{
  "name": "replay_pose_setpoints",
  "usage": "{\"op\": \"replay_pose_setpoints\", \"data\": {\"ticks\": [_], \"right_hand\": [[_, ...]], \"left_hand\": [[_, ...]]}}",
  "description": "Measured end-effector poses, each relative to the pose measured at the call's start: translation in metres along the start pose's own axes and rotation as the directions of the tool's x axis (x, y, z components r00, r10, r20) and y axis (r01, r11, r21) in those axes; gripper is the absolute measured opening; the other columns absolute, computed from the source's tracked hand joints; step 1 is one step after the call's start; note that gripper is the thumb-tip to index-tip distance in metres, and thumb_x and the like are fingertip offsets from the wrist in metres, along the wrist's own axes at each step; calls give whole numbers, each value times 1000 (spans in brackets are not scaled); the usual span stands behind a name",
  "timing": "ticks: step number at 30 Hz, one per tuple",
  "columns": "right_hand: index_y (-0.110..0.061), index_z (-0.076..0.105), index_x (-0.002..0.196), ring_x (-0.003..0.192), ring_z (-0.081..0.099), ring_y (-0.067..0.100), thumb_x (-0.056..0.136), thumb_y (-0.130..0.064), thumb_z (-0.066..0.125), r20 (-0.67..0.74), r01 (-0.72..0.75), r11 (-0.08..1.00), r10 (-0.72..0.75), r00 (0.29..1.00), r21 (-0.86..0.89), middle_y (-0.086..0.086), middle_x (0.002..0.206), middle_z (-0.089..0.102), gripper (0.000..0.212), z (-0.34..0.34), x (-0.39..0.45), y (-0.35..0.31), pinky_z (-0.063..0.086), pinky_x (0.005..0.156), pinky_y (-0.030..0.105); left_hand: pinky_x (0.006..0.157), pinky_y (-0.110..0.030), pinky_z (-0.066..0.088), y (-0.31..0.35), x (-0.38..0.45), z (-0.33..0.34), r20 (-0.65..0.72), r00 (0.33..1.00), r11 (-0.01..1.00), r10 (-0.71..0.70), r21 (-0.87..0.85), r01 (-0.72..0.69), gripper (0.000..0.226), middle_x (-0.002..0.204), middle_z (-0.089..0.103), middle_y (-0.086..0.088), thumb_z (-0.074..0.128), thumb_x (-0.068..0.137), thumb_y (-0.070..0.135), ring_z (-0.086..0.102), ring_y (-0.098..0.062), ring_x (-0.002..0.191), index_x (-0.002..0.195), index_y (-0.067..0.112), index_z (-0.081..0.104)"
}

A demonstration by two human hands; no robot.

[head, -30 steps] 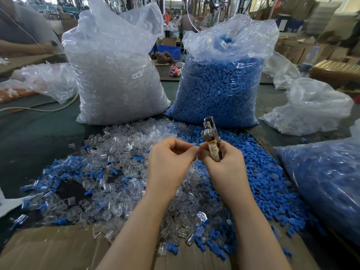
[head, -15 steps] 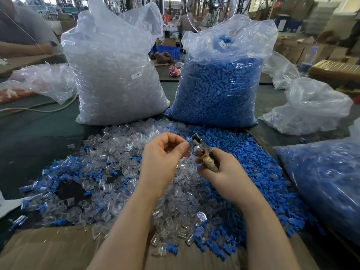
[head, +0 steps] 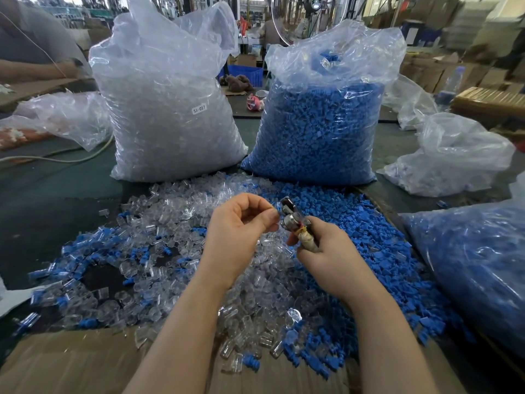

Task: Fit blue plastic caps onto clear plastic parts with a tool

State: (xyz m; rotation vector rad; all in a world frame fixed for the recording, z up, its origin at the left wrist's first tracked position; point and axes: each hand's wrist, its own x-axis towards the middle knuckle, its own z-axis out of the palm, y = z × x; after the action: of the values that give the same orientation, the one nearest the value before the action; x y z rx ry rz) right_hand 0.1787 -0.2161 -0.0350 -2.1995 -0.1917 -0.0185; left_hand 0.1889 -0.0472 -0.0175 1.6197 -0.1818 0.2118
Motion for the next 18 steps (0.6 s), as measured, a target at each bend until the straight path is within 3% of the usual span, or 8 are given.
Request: {"op": "replay_pose_setpoints", "data": {"ticks": [5, 13, 16, 18], "right_hand": [[-28, 60, 82, 47, 44, 5, 77, -13, 54, 5, 0, 1000, 0, 1000, -11, -20, 63, 58, 17, 2, 0, 1, 33, 50, 28], [-23, 58, 84, 51, 44, 9, 79, -16, 54, -6, 10, 998, -11, 1000, -58, -4, 63, 57, 10, 3, 0, -1, 36, 52, 30], [-23, 56, 85, 62, 52, 17, 83, -17, 56, -25, 19, 987, -24, 999, -163, -4, 70, 59, 6, 4, 1, -1, 40, 55, 34], [-24, 54, 84, 65, 54, 19, 84, -20, 56, -52, 5, 978, -16, 998, -210, -4, 72, 60, 5, 5, 1, -1, 40, 56, 35]], "left_hand": [[69, -17, 54, -2, 0, 0, 10, 1000, 1000, 11, 3, -11, 16, 72, 72, 4, 69, 87, 0, 71, -9, 71, 81, 15, 68], [68, -17, 55, -2, 0, 0, 14, 1000, 1000, -19, -14, 19, 14, 73, 73, 1, 68, 88, -1, 71, -10, 71, 82, 12, 68], [65, -16, 54, -4, 0, -2, -21, 992, 990, -121, -73, 119, 7, 75, 74, -1, 67, 89, 2, 71, -10, 70, 85, 8, 68], [65, -18, 56, -7, 2, -7, -119, 963, 952, -241, -223, 211, 4, 79, 75, -3, 65, 89, 5, 71, -11, 72, 90, 7, 67]]}}
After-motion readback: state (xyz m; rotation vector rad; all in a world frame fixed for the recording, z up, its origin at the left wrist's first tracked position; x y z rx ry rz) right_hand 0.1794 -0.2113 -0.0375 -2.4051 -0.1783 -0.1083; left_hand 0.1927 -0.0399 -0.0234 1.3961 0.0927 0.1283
